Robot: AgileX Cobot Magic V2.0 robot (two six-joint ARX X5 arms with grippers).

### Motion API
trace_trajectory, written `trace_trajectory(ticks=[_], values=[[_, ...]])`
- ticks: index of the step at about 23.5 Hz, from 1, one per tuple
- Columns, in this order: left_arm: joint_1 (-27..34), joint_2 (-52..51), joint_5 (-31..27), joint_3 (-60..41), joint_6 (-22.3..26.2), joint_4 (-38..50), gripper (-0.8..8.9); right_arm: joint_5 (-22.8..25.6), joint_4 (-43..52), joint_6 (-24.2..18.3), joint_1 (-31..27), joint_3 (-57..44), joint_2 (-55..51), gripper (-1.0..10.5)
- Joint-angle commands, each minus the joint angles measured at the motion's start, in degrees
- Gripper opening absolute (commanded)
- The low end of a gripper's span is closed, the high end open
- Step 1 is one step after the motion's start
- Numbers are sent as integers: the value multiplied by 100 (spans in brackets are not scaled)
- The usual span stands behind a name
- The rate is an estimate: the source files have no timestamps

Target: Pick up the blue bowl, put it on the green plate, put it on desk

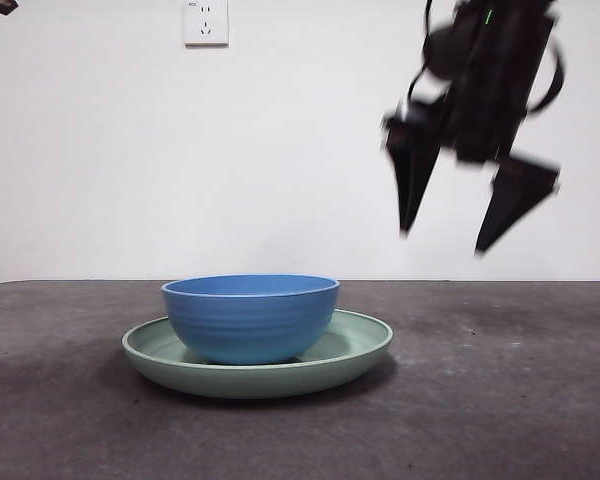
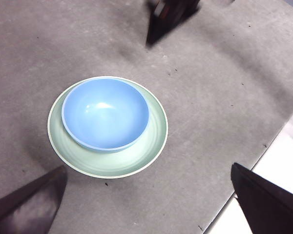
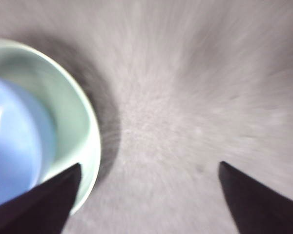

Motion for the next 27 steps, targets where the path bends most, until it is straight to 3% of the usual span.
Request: trace_trajectory(ticks=[1,6,17,25,26,27], values=[[-22,24,31,63,-15,50,626,184,-186,-138,50,111,-518,498],[-22,-2,31,63,-20,13,626,667,-387,-173,442,-426,-2031,539],[-22,-2,31,63,-17,33,626,682,-269,61,1593,-3281,-5700,580],[-22,-2,31,63,-13,79,621,654,-144,35,1611,-3604,-6653,578],[-22,-2,31,63,-11,70,578,612,-140,37,1611,-3604,-6653,525],[-22,-2,31,63,-11,59,383,483,-157,35,1611,-3604,-6651,276]])
